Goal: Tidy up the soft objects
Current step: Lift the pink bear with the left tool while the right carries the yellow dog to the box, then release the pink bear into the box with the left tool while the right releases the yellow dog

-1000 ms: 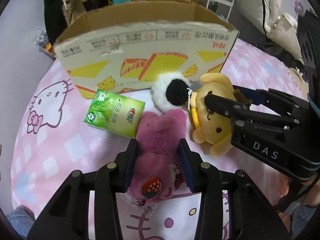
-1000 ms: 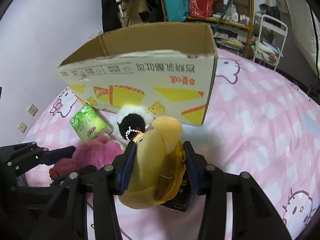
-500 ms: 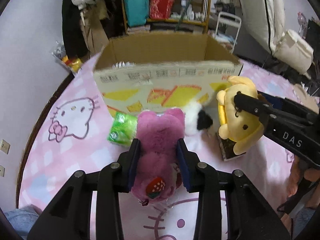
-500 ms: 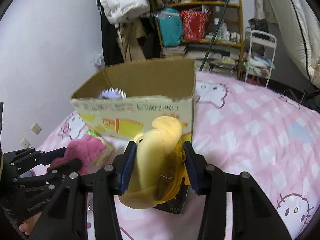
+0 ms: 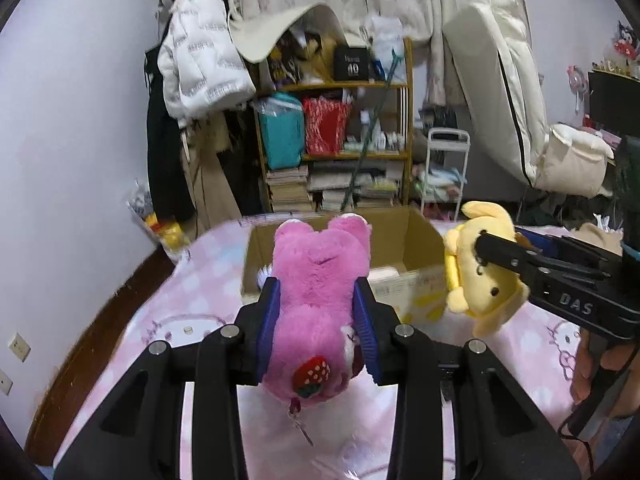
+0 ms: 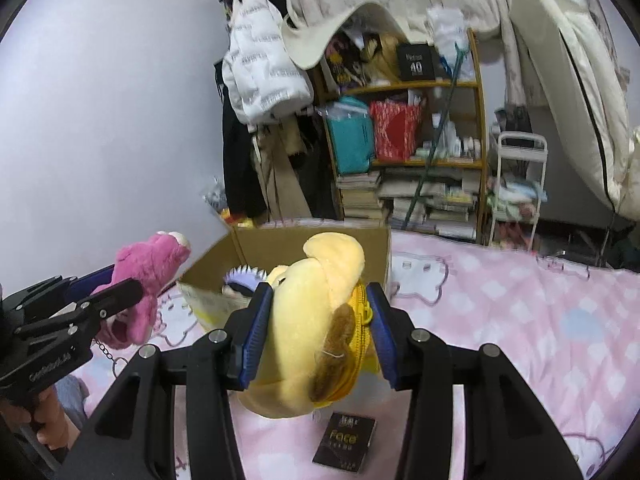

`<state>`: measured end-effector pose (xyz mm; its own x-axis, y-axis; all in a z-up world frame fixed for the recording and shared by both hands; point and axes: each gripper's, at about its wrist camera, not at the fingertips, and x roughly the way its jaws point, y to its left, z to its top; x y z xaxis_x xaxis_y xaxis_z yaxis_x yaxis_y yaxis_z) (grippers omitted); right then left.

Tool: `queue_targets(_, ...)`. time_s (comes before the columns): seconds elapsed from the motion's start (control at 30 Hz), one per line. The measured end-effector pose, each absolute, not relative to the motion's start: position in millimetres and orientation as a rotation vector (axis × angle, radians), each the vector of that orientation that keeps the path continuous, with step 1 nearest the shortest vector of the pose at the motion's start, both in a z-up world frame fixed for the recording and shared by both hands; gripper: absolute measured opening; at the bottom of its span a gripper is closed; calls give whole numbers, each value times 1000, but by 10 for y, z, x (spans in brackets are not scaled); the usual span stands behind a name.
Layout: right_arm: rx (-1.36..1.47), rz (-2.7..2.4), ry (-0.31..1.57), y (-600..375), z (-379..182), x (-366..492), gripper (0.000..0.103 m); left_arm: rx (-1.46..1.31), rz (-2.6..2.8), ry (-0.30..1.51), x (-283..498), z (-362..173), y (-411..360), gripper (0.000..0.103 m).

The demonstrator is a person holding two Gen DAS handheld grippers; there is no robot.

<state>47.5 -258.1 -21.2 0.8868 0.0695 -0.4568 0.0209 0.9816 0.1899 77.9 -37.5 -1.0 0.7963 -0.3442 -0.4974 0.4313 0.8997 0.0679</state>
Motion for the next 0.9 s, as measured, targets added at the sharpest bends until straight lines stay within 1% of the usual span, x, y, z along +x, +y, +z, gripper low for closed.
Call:
queue_targets(0.23, 171, -11, 396, -2611, -42, 527, 50, 158, -414, 350, 899, 229, -393, 36)
queue_targets(0.53, 111, -3, 327, -2627, 245, 790, 50, 164, -400, 308, 1177, 489, -591, 36)
queue_targets(0.67, 82, -6, 318, -2624, 288, 938, 50, 153, -376, 311, 1309, 435, -619, 36)
queue_targets(0.83, 113, -43, 279, -2666, 144, 948, 51, 154, -351, 357, 1485, 242, -632, 36)
queue_targets(0.9, 120, -40, 293, -2681, 77, 987, 51, 153, -352, 381, 1551, 158, -637, 36)
